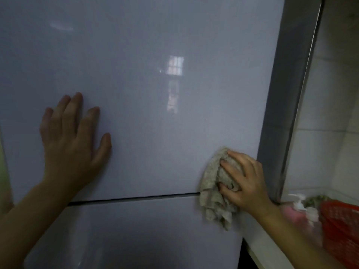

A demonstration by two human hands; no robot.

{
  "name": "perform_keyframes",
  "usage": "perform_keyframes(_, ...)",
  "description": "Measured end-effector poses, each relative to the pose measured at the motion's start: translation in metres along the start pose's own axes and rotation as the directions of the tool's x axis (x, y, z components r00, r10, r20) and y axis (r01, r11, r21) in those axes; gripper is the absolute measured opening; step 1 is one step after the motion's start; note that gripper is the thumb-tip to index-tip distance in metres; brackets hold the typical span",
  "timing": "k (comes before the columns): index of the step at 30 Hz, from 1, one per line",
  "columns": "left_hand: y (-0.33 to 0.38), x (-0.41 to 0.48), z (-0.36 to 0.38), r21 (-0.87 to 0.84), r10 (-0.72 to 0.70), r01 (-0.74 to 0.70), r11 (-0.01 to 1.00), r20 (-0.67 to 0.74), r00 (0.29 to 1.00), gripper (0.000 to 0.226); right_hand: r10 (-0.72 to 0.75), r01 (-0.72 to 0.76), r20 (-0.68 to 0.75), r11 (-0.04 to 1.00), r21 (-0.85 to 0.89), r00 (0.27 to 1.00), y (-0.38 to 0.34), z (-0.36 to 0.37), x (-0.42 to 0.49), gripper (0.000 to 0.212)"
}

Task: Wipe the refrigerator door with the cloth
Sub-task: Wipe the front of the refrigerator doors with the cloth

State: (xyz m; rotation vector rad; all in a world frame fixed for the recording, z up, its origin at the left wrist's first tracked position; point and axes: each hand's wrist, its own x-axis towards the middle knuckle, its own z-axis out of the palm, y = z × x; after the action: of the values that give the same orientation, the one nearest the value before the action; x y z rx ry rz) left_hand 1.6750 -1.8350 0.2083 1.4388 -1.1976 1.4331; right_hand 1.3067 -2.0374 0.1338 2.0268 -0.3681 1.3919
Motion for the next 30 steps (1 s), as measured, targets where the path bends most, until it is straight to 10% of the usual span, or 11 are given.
perform_keyframes(18, -0.002, 0.221, -0.02, 0.032, 0.101, -0.102, 0.994, 0.024, 0.995, 0.051, 0.169, -0.154, -0.221, 0.985, 0.081, 0.961, 0.106, -0.065, 0.29, 0.048)
perform_keyframes(30, 0.008, 0.271, -0.032, -0.005, 0.029, -0.029, 1.0, 0.127, 0.991, 0.057, 0.167, -0.152, -0.084, 0.976, 0.157, 0.982, 0.074, -0.065, 0.366, 0.076)
